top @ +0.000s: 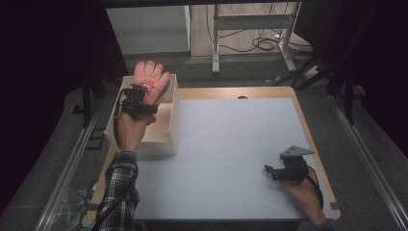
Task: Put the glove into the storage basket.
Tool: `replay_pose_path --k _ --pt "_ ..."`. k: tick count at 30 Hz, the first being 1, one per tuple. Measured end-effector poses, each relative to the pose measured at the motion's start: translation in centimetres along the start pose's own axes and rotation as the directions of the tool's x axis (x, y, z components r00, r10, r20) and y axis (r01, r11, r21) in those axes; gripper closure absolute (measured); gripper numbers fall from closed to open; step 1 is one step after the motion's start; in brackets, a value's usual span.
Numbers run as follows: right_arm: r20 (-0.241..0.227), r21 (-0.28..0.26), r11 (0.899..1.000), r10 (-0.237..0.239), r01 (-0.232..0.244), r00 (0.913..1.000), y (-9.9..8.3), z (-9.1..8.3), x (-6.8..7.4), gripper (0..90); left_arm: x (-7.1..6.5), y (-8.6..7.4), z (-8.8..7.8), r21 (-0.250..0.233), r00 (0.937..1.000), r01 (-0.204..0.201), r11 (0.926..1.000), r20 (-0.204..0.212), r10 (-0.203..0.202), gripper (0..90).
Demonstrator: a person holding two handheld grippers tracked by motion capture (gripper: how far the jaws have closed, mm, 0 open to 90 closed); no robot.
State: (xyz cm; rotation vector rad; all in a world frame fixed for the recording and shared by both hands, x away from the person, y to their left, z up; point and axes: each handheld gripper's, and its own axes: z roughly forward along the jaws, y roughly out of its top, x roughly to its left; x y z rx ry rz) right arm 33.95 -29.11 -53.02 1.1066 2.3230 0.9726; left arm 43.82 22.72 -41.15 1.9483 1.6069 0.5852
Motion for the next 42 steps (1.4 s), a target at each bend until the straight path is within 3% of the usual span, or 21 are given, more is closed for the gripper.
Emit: replay_pose_path --k 10,21,27,32,34,37,42 --pt "0.0 0.0 1.0 0.0 0.0 1.0 0.0 0.0 0.0 19.6 -0.5 -1.2 3.2 0.053 0.9991 0.033 0.998 -0.029 -0.032 41.3" --pt "0.0 -0.001 1.0 0.0 0.0 1.0 0.0 0.0 0.0 19.6 -0.5 -1.6 6.0 0.141 0.9965 0.046 0.9889 -0.075 -0.036 39.7" --pt "0.0 -0.001 1.0 0.0 0.0 1.0 0.0 0.0 0.0 19.6 -0.8 -1.3 6.7 0.193 0.9965 0.043 0.9803 -0.078 -0.028 37.8" --pt "0.0 -0.001 1.0 -0.001 0.001 1.0 0.0 0.0 0.0 19.6 -1.1 -1.0 7.5 0.268 0.9982 0.042 0.9625 -0.052 -0.029 33.2" --pt "0.0 -0.001 1.0 -0.001 0.001 1.0 0.0 0.0 0.0 19.6 -1.1 -0.9 7.8 0.286 0.9985 0.055 0.9566 -0.026 -0.049 29.1" --pt "0.0 -0.001 1.0 -0.001 0.001 1.0 0.0 0.0 0.0 19.7 -1.1 -0.9 8.1 0.321 0.9988 0.049 0.9458 -0.015 -0.046 21.2" --pt "0.0 -0.001 1.0 -0.001 0.001 1.0 0.0 0.0 0.0 19.6 -1.0 -0.9 8.1 0.325 0.9988 0.048 0.9444 -0.01 -0.048 7.7"
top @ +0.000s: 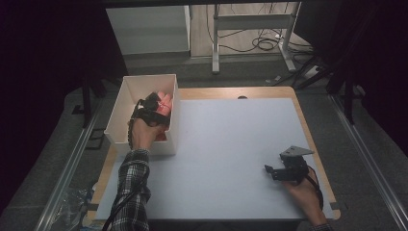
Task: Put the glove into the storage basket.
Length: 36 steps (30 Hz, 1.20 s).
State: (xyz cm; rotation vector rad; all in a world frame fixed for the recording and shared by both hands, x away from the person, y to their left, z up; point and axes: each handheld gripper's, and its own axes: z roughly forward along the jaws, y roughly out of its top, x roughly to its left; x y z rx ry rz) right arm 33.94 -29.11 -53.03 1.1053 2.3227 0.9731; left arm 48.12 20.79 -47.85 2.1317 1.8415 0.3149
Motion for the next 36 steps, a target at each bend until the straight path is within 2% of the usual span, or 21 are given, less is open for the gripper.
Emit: replay_pose_path --k 3,10,18,27,36 --pt "0.0 0.0 1.0 0.0 0.0 1.0 0.0 0.0 0.0 19.6 0.0 0.0 -0.2 0.005 1.0 0.008 1.0 0.005 -0.008 4.7" --pt "0.0 0.0 1.0 0.0 0.0 1.0 0.0 0.0 0.0 19.6 0.0 0.0 -1.5 -0.03 0.9998 0.01 0.9995 0.017 -0.009 3.4" --pt "0.0 0.0 1.0 0.0 0.0 1.0 0.0 0.0 0.0 19.6 0.2 -0.5 -3.2 -0.106 0.9996 -0.025 0.994 0.013 0.027 3.7" --pt "0.001 0.0 1.0 0.0 0.0 1.0 0.0 0.0 0.0 19.7 0.6 -1.2 -4.8 -0.202 0.998 -0.056 0.9778 0.019 0.061 4.0" --pt "0.001 0.0 1.0 0.0 0.0 1.0 0.0 0.0 0.0 19.6 0.7 -2.1 -6.2 -0.262 0.9962 -0.067 0.9627 0.037 0.079 3.9"
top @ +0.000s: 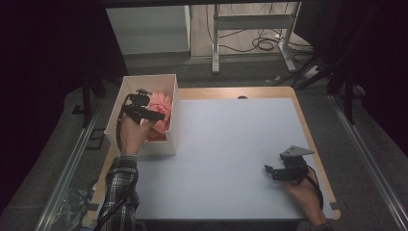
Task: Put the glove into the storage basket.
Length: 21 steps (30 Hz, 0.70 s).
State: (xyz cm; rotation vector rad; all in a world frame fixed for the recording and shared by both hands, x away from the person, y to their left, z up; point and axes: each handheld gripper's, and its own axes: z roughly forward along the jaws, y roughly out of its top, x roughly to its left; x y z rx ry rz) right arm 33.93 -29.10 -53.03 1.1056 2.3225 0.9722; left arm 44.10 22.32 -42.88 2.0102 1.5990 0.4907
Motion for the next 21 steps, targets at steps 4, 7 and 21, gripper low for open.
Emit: replay_pose_path --k 4,7,21 --pt "0.0 0.0 1.0 0.0 0.0 1.0 0.0 0.0 0.0 19.6 -0.1 -0.2 -0.7 -0.028 0.9997 0.0 0.9996 0.025 0.001 3.8" --pt "0.001 0.0 1.0 -0.001 0.001 1.0 0.0 0.0 0.0 19.6 -0.1 -0.3 -1.2 -0.052 0.999 -0.016 0.9985 0.042 0.018 3.8" --pt "0.0 0.0 1.0 -0.001 0.001 1.0 0.0 0.0 0.0 19.6 -0.3 -1.0 -3.2 -0.101 0.9968 -0.04 0.9941 0.065 0.046 3.7"
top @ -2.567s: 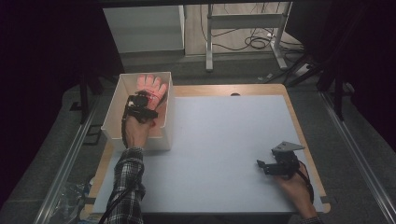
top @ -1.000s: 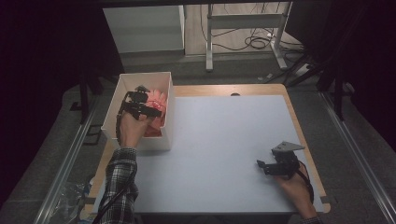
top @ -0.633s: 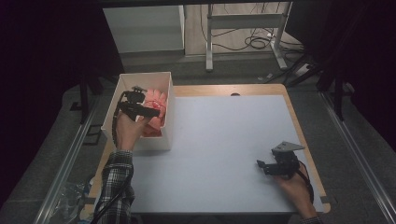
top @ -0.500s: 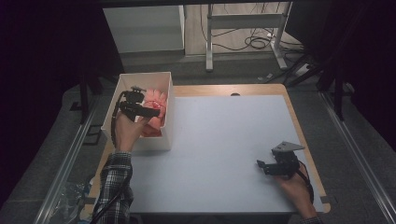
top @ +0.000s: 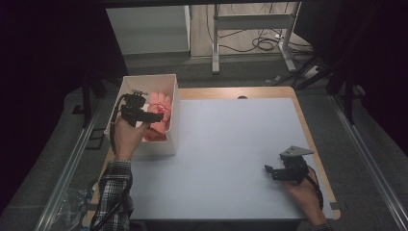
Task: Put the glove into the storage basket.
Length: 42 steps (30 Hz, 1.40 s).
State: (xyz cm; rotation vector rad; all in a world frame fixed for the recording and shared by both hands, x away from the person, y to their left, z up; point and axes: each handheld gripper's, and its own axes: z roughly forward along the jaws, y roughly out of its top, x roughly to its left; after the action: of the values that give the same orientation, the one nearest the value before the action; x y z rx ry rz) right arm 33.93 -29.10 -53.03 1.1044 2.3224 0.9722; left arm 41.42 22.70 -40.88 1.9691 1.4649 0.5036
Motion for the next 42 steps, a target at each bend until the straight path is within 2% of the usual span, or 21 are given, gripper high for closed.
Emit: replay_pose_path --k 10,15,20,25,30,38,42 --pt "0.001 0.0 1.0 0.0 0.0 1.0 0.0 0.0 0.0 19.6 -1.7 -0.1 -2.1 -0.061 0.9973 -0.047 0.997 0.053 0.05 3.3" --pt "0.002 0.002 1.0 -0.002 0.002 1.0 0.0 0.0 0.0 19.6 -2.9 -0.6 -2.9 -0.088 0.9921 -0.064 0.9941 0.102 0.073 3.3" --pt "0.001 0.003 1.0 -0.001 0.001 1.0 0.0 0.0 0.0 19.6 -4.5 -1.2 -3.6 -0.11 0.9841 -0.11 0.9878 0.127 0.124 3.3" --pt "0.001 0.002 1.0 -0.001 0.001 1.0 0.0 0.0 0.0 19.6 -6.2 -1.9 -3.8 -0.131 0.9687 -0.145 0.9807 0.183 0.168 3.3" --pt "0.002 0.002 1.0 -0.002 0.002 1.0 0.0 0.0 0.0 19.6 -7.9 -2.4 -3.7 -0.148 0.9547 -0.184 0.9717 0.208 0.213 3.3" --pt "0.002 0.002 1.0 0.0 0.0 1.0 0.0 0.0 0.0 19.6 -11.1 -3.1 -3.0 -0.169 0.9209 -0.246 0.9546 0.267 0.284 3.3" --pt "0.001 0.004 1.0 0.0 0.0 1.0 0.0 0.0 0.0 19.6 -12.5 -3.5 -2.1 -0.167 0.9039 -0.267 0.949 0.298 0.307 3.2"
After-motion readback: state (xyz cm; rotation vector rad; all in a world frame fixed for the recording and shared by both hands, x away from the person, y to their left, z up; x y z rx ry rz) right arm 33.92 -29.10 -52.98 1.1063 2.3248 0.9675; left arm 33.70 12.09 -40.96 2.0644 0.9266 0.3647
